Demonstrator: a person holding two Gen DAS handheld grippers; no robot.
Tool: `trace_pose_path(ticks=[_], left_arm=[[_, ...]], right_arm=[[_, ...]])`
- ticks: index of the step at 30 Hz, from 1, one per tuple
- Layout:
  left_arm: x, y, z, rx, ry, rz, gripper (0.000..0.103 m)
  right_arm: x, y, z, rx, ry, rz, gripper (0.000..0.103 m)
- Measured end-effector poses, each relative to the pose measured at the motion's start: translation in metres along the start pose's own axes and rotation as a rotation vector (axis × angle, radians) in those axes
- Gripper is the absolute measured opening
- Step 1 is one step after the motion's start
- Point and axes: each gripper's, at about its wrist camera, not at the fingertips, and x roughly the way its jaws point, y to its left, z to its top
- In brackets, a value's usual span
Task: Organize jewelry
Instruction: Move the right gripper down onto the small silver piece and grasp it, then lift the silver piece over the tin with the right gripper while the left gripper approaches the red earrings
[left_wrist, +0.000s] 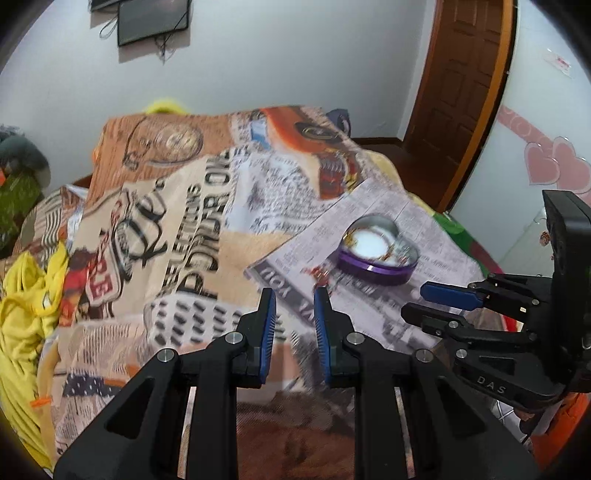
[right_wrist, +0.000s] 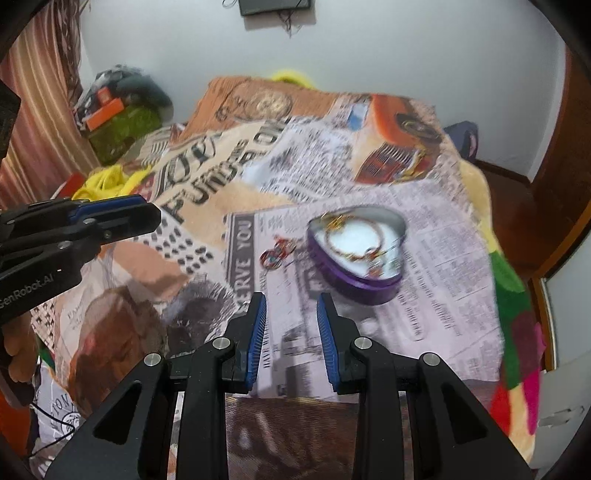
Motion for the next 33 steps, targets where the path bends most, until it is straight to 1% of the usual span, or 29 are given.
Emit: trace_pose_path(ticks=[5,7,12,19,21,22,23,24,29,33], left_arm=[[0.013,0.018,-0.013,-0.041,0.039,0.004,0.02],[0.017,0.023,-0.018,-0.052,0.048,0.009,0.02],[0.026,0.034,-0.026,-0.076,0.064,0.001,0.02],[0.038,0.04,-0.03,-0.089,0.084,-0.012,0.02],[0.041,0.04,-0.031,-0.092,0.084,-0.014,0.02],[0.041,0.04,-0.031,-0.092,0.083,-0.016,0.02],[0.041,0.04,-0.031,-0.092,0.083,-0.017,0.02],[0.042,0.04,-0.031,-0.092,0.083,-0.018,0.02],[0.042,0.038,-0.03,-0.092,0.088,-0.028,0.02],[0.044,0.031,-0.025,-0.086,0.096,-0.051,0.02]], right_arm=[[0.023,0.009,-0.004,-0.007,0.06,0.036,0.026],[0.032,0.012,-0.006,-0.009,0.083,0.064,0.026],[0.05,0.022,-0.008,-0.034,0.126,0.073,0.026],[0.057,0.024,-0.006,-0.057,0.121,0.053,0.025],[0.058,0.026,-0.006,-0.072,0.115,0.038,0.024],[0.058,0.028,-0.007,-0.08,0.112,0.029,0.019],[0.059,0.03,-0.007,-0.092,0.11,0.026,0.011],[0.06,0.031,-0.007,-0.097,0.11,0.028,0.009],[0.059,0.033,-0.008,-0.11,0.098,0.018,0.008],[0.054,0.024,-0.008,-0.068,0.086,0.025,0.008]])
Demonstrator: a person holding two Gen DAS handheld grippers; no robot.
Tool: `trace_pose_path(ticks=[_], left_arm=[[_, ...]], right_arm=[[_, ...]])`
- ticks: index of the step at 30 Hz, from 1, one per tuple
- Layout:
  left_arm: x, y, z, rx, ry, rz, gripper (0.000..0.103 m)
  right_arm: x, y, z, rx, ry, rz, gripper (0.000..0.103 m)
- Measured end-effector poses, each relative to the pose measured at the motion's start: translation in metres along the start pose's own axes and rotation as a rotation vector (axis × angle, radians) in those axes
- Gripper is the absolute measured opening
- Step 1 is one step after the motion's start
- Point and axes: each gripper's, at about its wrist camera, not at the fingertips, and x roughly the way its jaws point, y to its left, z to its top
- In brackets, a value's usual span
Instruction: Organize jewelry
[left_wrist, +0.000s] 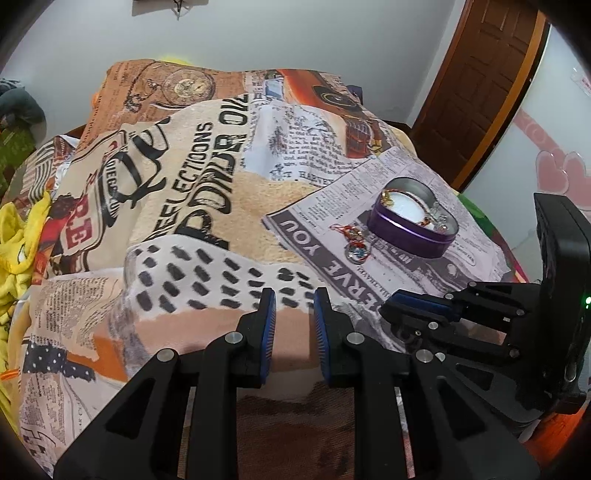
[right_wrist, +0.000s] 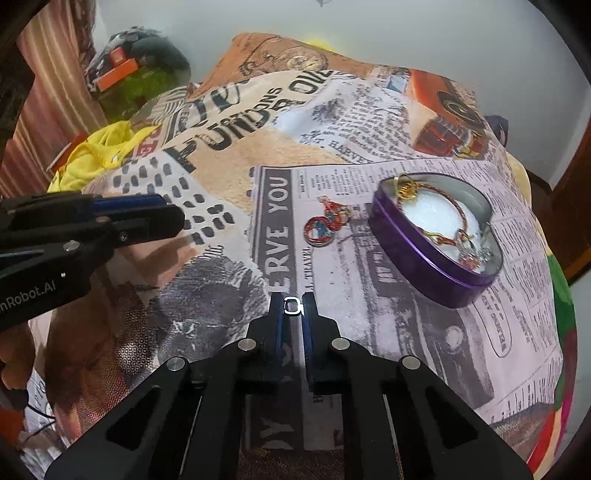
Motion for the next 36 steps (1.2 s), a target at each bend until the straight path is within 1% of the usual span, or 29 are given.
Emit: trace_pose_path(ticks=[6,13,14,17,22,28,35,36], left_arm=[[0.013,-0.02,0.008,0.039,0.029,-0.019,0.02],[0.041,-0.044,0.02,0.093,0.074,-0.025,0.02],[0.046,-0.047,0.022,0.1,0.082,-0.027,0.021],[0.058,-0.053,0.026,0.107,0.098,-0.022,0.028],[0.076,-0.056,0.031,0.101,0.141,-0.029,0.029],[0.084,-0.058,0.035,0.11,0.137,-0.021,0.029],[0.086,-0.062,0.035,0.134,0.126,-0.004,0.029],[0.086,-0.062,0.035,0.134,0.124,-0.002,0.026]], right_arm=[[-0.012,-0.02,-0.004,0.07,-0.036,-0.014,0.008],[-0.037,-0.055,-0.006,0.145,-0.107,-0.043,0.008],[-0.04,-0.058,-0.007,0.148,-0.118,-0.047,0.008],[-0.047,-0.067,-0.006,0.162,-0.146,-0.049,0.008],[-0.051,-0.077,-0.005,0.177,-0.174,-0.051,0.008],[-0.051,-0.086,-0.006,0.193,-0.184,-0.042,0.008],[-0.052,-0.087,-0.007,0.196,-0.185,-0.041,0.008],[-0.053,-0.087,-0.007,0.197,-0.187,-0.042,0.008]])
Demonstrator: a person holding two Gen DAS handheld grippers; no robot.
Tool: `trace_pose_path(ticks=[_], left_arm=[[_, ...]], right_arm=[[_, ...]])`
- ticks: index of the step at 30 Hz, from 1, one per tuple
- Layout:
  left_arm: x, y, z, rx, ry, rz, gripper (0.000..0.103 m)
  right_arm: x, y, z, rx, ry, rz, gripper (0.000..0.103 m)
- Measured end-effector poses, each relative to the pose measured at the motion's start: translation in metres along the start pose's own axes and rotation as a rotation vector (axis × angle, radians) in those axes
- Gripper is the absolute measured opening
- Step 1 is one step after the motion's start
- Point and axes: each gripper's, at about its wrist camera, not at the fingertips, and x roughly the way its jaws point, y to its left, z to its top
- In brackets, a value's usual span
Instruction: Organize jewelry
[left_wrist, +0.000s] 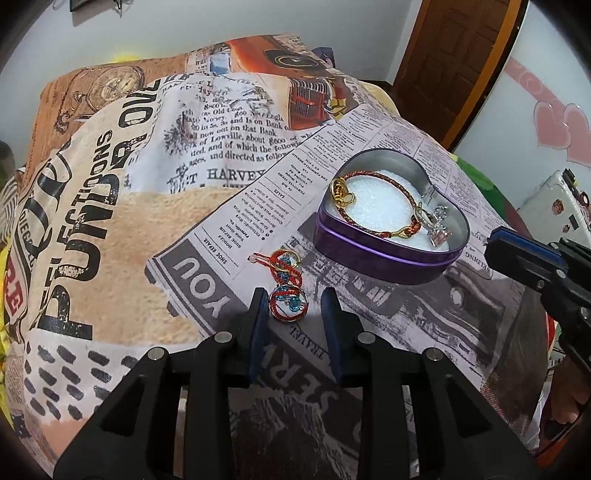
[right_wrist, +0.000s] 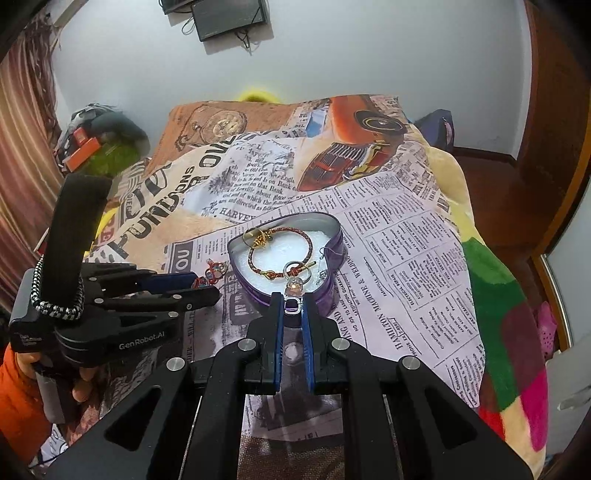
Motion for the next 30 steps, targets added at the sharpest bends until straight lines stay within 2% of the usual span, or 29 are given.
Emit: trace_pose_path(ticks=[2,8,13,22,30], left_arm=[[0.0,-0.002,0.0,0.01,-0.007,0.011,0.021],[-0.008,-0.006,-0.005,0.039,-0.029,0.032,0.021],[-0.025,-0.006,-0.009,0.032,-0.06,0.02,0.021],[-0.076,-0.015,-0.004,0.042,-0.172,0.021,0.021],[-0.096,-0.024,0.015,0.047,-0.248,-0.003,0.021]], right_arm=[[-0.003,0.0,0.001,0.002,-0.003,-0.002,0.008],[-0.008,0.005,0.001,0.001,-0.007,-0.005,0.008],[-0.015,0.008,0.004,-0.003,-0.021,-0.011,0.008],[-0.031,0.013,0.012,-0.009,-0.062,-0.022,0.008],[-0.038,0.012,0.018,-0.008,-0.096,-0.023,0.008]])
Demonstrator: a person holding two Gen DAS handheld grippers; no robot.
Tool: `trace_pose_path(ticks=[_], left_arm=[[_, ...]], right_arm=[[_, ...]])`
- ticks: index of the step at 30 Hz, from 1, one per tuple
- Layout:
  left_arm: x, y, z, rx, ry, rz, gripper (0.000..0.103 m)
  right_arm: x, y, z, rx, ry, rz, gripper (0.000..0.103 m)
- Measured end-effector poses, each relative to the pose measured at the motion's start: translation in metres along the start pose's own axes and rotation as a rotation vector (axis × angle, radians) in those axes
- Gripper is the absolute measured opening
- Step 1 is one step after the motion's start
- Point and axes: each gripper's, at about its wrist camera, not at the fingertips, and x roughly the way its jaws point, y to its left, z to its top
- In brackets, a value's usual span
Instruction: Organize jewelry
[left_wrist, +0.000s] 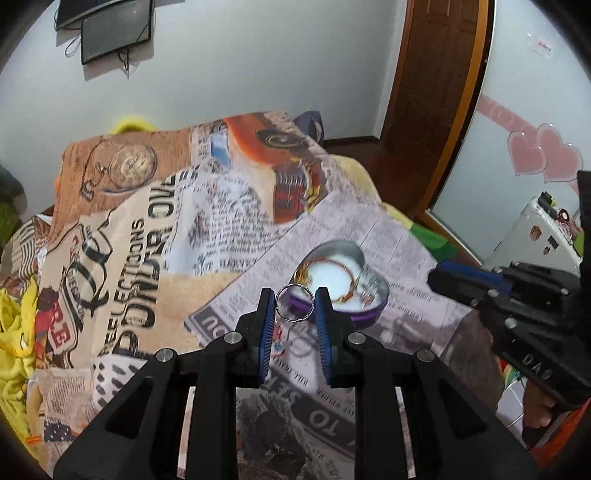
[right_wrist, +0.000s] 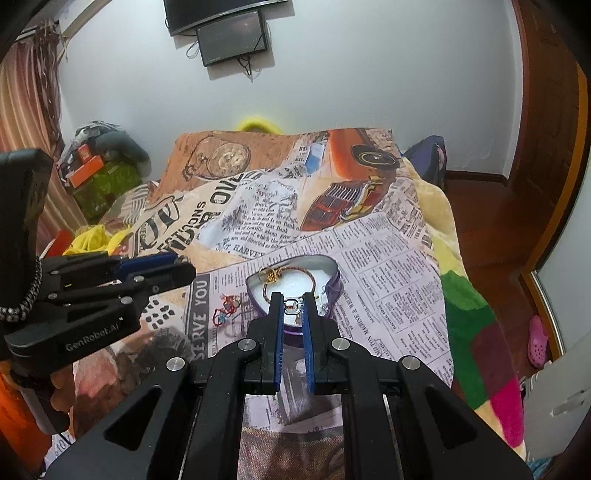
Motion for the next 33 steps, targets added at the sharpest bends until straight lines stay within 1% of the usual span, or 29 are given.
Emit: trace_pose_path(ticks=[3,7,20,24,29,33], left_arm=[[0.004,-0.003,0.008,0.006,-0.011,-0.014,0.021],[0.016,-0.005,0.013,0.01,-0.005,-0.029,0.021],[0.068,-0.009,0.012,0.034,0.073,-0.051,0.021],[0.079,-0.007,0.011,0.025,0.1,-0.066,0.021],[0.089,-0.008,0.009,0.037,0.129,-0.078,0.021],[0.092,-0.01,0.009,0.056,0.136,-0.083,0.021]], right_arm=[[0.004,-0.004,0.003,0.006,-0.005,0.0,0.008],[0.014,-0.01,0.007,0.02,-0.006,0.004,0.008],[0.047,-0.02,0.021,0.016,0.019,0.022,0.008],[0.059,-0.019,0.023,-0.008,0.048,0.046,0.008],[0.074,-0.021,0.025,-0.035,0.093,0.048,0.008],[0.081,-0.02,0.026,-0.065,0.12,0.039,0.008]])
